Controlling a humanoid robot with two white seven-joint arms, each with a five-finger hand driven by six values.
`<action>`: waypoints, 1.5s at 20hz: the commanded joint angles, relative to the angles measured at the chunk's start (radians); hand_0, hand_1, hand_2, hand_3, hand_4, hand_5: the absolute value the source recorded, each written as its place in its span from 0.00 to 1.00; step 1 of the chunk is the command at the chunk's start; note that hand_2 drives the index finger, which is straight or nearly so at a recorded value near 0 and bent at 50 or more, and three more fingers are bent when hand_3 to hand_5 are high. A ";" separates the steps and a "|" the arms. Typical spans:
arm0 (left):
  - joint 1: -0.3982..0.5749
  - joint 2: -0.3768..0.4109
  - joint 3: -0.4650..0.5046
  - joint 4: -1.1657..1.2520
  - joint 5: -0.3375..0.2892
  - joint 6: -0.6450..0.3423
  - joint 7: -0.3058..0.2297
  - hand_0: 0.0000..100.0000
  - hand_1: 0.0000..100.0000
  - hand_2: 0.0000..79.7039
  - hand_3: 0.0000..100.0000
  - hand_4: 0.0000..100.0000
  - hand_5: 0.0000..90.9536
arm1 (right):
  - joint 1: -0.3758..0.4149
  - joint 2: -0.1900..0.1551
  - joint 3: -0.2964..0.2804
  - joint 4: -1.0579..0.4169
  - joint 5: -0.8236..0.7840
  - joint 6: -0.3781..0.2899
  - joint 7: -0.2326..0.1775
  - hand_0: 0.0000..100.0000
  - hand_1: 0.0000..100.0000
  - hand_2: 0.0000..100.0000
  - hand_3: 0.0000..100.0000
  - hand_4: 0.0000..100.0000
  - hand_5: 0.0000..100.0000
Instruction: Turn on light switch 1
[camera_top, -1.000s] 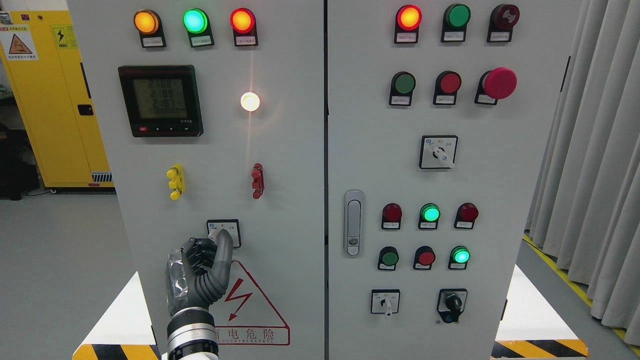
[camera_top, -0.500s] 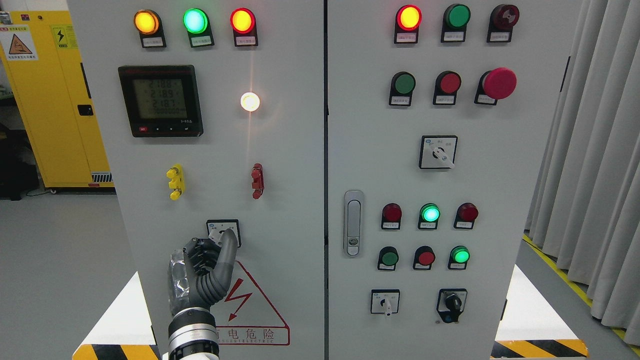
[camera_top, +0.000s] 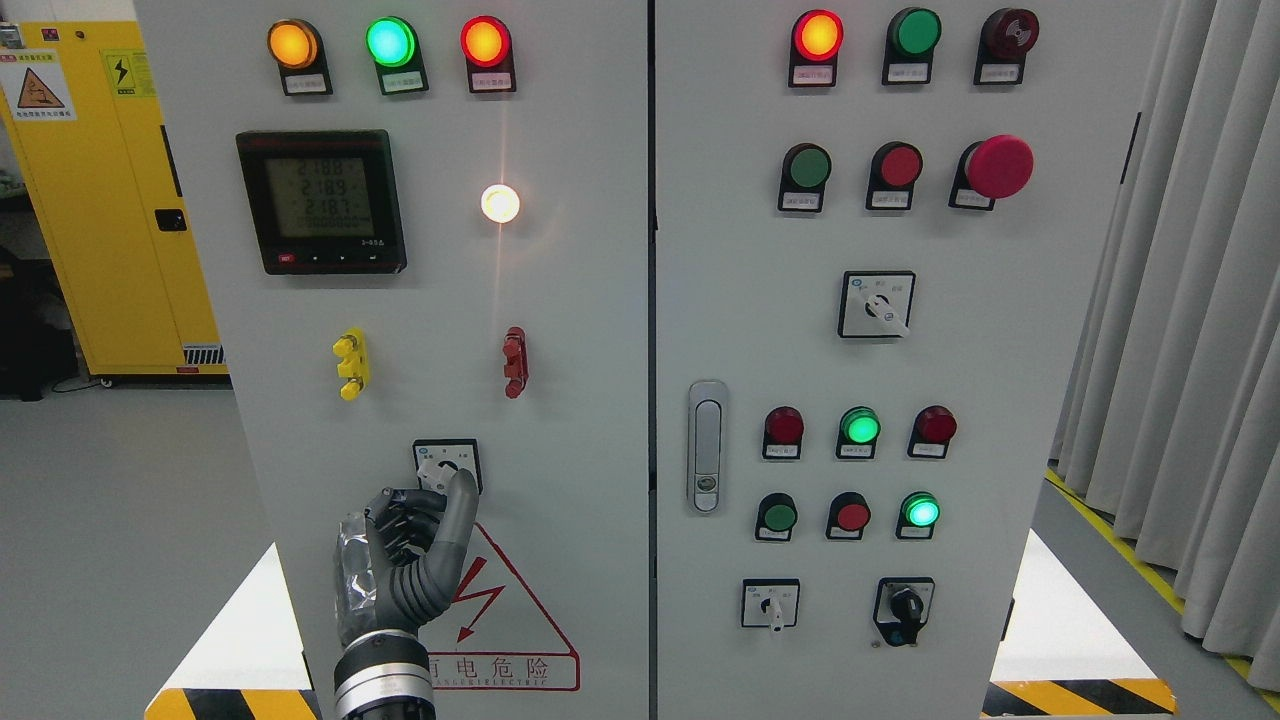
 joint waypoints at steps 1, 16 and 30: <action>0.056 0.006 -0.031 -0.065 0.002 -0.037 0.008 0.12 0.48 0.78 0.91 0.87 0.91 | 0.000 0.000 0.000 0.000 -0.029 0.001 0.001 0.00 0.50 0.04 0.00 0.00 0.00; 0.477 0.061 0.046 -0.031 0.083 -0.442 -0.070 0.09 0.45 0.83 0.95 0.88 0.91 | 0.000 0.000 0.000 0.000 -0.029 0.001 0.001 0.00 0.50 0.04 0.00 0.00 0.00; 0.717 0.149 0.215 0.622 0.212 -0.862 -0.226 0.04 0.40 0.74 0.80 0.87 0.78 | 0.000 0.000 0.000 0.000 -0.029 0.001 0.001 0.00 0.50 0.04 0.00 0.00 0.00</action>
